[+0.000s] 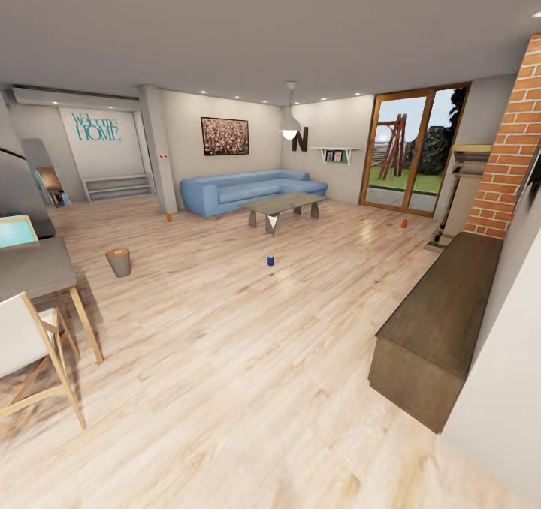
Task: Put the three can of soda from the living room inside the tash can in the kitchen.
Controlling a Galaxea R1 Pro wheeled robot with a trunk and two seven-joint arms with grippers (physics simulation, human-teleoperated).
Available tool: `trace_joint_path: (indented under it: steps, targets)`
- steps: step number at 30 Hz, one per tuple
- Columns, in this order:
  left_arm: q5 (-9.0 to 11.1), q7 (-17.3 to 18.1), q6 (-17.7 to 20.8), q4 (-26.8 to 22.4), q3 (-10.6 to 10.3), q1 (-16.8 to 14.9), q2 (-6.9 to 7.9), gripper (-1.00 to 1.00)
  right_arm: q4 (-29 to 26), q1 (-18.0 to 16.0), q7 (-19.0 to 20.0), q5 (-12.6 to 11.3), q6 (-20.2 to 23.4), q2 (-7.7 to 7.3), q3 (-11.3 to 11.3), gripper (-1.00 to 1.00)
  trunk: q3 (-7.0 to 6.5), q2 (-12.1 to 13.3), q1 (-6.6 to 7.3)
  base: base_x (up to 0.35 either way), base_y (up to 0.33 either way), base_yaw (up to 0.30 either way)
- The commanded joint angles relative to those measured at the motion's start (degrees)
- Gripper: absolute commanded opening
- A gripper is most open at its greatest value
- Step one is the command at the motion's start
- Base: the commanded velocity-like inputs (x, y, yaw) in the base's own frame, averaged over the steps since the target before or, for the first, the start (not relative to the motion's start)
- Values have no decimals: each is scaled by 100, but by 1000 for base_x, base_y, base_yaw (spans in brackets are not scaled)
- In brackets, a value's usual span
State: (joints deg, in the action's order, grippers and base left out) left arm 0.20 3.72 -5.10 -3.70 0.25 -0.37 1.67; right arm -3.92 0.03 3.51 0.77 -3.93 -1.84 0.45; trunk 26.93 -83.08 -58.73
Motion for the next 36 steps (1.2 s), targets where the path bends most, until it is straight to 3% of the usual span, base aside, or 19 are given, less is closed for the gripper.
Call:
trace_joint_path:
  steps: [1, 2, 9, 19, 26, 27, 31, 32, 33, 35, 36]
  targets:
    - [1, 33, -33, -33, 0, 0, 4, 100, -33, 0, 33, 0, -33, -14, -2, 100, 0, 0, 0, 0, 0, 0]
    - [2, 218, -786, -421, 0, 1, 6, 100, -252, -1, 347, 1, -1151, -33, -3, 100, 0, 0, 0, 0, 0, 0]
    - [10, 481, -847, -1421, 10, 1, 15, 100, -1186, 0, 529, -4, -1221, -151, -14, 100, 0, 0, 0, 0, 0, 0]
    - [121, 558, -631, -2584, 12, 1, 17, 100, -2663, 5, 566, -7, -1165, -187, -12, 100, 0, 0, 0, 0, 0, 0]
    - [407, 572, -44, -4837, -4, 11, 16, 100, -4518, 9, 611, -16, -420, -202, -50, 100, 0, 0, 0, 0, 0, 0]
    - [439, 570, 235, -5860, -10, 54, 17, 100, -5207, 10, 748, -16, -76, -207, -68, 100, 0, 0, 0, 0, 0, 0]
    - [458, 569, 664, -7038, -10, 87, 14, 100, -6072, 10, 955, -16, 279, -210, -96, 100, 0, 0, 0, 0, 0, 0]
    - [463, 559, 757, -7509, -9, 97, 15, 100, -6710, 15, 1010, -24, 407, -207, -111, 100, 0, 0, 0, 0, 0, 0]
    - [463, 559, 757, -7509, -9, 97, 15, 100, -6710, 15, 1010, -24, 407, -207, -111, 100, 0, 0, 0, 0, 0, 0]
    - [467, 543, 760, -7950, -6, 117, 16, 100, -7435, 64, 1064, -45, 503, -190, -222, 100, 0, 0, 0, 0, 0, 0]
    - [467, 543, 760, -7950, -6, 117, 16, 100, -7435, 64, 1064, -45, 503, -190, -222, 100, 0, 0, 0, 0, 0, 0]
